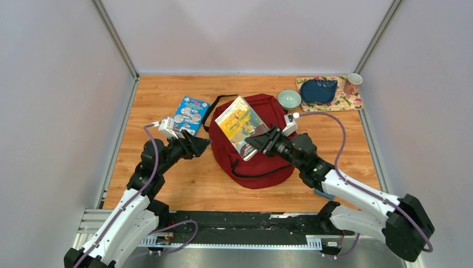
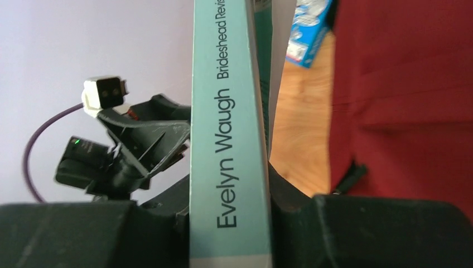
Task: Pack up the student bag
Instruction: Place the book in the student bag.
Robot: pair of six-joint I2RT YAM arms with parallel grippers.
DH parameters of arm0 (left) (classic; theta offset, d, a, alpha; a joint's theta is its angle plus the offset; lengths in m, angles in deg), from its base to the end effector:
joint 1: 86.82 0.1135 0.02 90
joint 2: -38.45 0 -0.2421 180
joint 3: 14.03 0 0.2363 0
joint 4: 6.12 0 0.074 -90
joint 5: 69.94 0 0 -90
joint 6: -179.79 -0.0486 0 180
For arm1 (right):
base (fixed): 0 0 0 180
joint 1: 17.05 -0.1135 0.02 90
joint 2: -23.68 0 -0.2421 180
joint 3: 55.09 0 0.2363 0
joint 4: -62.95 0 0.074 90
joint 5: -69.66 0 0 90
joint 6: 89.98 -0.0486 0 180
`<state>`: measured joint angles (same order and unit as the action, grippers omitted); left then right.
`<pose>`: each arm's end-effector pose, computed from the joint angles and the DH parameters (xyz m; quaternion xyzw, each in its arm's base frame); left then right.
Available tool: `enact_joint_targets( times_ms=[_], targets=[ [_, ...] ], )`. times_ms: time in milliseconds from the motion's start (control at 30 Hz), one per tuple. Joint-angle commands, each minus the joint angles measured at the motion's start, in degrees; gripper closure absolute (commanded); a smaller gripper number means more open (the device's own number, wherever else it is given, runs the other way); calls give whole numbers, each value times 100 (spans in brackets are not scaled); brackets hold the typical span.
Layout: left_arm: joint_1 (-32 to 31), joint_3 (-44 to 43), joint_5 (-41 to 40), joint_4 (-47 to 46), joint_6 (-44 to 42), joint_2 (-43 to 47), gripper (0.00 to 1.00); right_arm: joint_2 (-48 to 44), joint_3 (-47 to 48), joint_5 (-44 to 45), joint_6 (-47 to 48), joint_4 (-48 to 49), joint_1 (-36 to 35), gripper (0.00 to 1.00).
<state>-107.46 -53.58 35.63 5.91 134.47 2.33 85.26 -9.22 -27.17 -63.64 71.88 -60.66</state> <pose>0.1636 -0.0756 0.2523 -0.0700 0.7531 -0.4351 0.4885 0.1797 0.1791 0.2480 0.0910 0.7418 0.5602 0.3572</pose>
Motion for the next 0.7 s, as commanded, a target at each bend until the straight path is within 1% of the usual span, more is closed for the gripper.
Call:
enact_joint_targets(
  times_ms=[0,67,100,167,200,300,467,600,667],
  targets=[
    [-10,75,-239,593,-557,210,26,-1068,75,1139,854,-1280,239,100],
    [-10,76,-161,584,-575,184,25,-1558,40,1298,916,-1589,414,100],
    [-19,50,-108,602,-619,123,25,-1709,57,1359,951,-1965,485,100],
    [-10,-81,76,637,-689,35,25,-2121,118,1430,1092,-2336,721,100],
    [-10,-161,347,776,-837,-87,25,-2255,197,1430,1162,-2781,801,100],
    [-19,-407,456,1232,-1032,-202,24,-2677,443,1421,1487,-3547,1074,100],
    [-10,-530,368,1989,-1322,-36,24,-3230,698,1369,1988,-4340,1294,100],
    [-10,-487,332,2595,-1349,210,23,-3609,743,1404,1980,-4885,1312,100],
    [-10,-434,315,2719,-1322,289,23,-3836,699,1351,1963,-5000,1312,100]
  ],
)
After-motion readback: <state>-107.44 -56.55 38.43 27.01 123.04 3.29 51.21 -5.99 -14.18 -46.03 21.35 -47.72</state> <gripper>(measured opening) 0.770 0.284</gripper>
